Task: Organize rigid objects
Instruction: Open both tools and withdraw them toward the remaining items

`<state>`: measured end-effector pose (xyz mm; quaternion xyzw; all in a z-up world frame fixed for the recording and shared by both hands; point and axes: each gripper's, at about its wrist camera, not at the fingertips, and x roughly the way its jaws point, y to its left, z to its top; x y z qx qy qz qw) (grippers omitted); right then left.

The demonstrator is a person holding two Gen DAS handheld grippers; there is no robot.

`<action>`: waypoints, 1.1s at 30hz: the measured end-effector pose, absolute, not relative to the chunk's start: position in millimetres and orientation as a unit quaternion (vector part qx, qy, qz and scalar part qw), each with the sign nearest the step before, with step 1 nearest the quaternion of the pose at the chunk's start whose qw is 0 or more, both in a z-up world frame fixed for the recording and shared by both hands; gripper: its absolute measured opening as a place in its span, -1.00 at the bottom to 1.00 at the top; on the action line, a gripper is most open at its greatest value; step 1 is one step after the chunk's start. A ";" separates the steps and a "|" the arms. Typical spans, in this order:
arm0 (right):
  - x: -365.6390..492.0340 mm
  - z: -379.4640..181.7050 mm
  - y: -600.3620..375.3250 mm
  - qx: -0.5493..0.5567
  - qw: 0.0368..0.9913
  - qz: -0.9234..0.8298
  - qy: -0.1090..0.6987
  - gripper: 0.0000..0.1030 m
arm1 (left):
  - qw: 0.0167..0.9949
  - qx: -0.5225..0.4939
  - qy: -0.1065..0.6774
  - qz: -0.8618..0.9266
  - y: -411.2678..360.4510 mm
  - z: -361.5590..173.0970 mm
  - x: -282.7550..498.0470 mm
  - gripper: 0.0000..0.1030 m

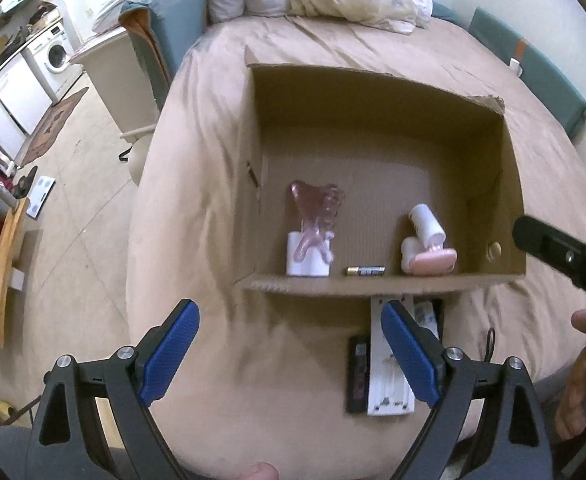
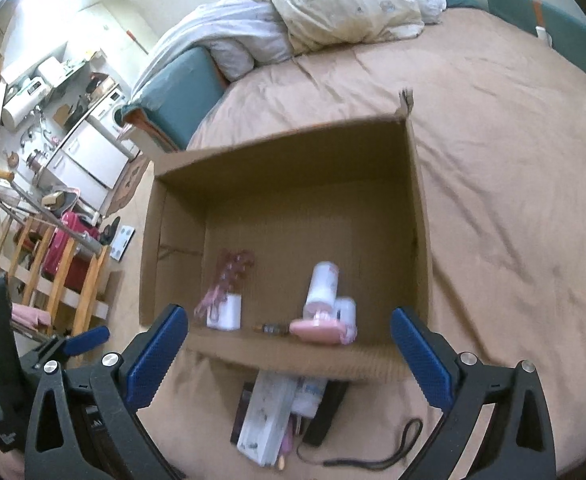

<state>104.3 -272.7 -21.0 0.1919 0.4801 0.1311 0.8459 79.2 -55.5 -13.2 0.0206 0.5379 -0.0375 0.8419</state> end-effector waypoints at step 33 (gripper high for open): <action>59.1 -57.6 -262.4 0.195 0.813 0.110 0.538 1.00 | 0.834 -0.030 0.551 -0.025 -19.6 -37.4 54.5 0.77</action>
